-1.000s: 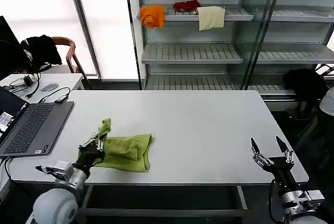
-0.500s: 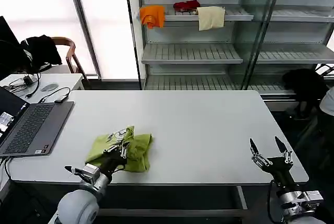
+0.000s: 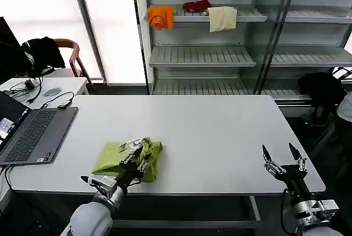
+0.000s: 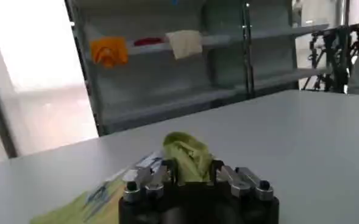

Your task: Fold and organize the clothes.

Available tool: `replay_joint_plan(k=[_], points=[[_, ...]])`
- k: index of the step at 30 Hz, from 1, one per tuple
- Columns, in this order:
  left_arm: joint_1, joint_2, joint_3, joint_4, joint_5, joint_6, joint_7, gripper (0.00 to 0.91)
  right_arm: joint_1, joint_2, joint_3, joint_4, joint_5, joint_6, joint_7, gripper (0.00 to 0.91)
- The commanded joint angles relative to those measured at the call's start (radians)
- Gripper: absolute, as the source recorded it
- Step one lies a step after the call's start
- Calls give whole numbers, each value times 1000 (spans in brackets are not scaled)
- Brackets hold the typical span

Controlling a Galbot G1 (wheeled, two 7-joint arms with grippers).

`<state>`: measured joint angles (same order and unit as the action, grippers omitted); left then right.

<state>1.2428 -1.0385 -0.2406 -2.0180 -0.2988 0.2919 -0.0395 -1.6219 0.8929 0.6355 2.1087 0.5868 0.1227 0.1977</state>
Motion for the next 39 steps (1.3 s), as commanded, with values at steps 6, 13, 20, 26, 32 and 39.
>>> replay_joint_plan(k=[6, 13, 20, 26, 32, 39], points=[[62, 1, 63, -190, 45, 4, -4, 907, 19, 4, -14, -4, -4, -8, 4, 907], [53, 80, -220, -129, -107, 85, -87, 907, 7, -8, 4, -1, 5, -5, 4, 907], [63, 117, -423, 88, -225, 166, -145, 907, 2, -22, 21, 1, 20, -7, -4, 907], [62, 31, -386, 109, -249, 188, -178, 907, 8, -19, 17, -4, 18, -13, -6, 907], [43, -21, -357, 121, -265, 187, -154, 907, 1, -25, 26, 0, 18, -13, -7, 907], [47, -73, -341, 133, -311, 185, -121, 907, 12, -19, 13, -4, 13, -14, -9, 907]])
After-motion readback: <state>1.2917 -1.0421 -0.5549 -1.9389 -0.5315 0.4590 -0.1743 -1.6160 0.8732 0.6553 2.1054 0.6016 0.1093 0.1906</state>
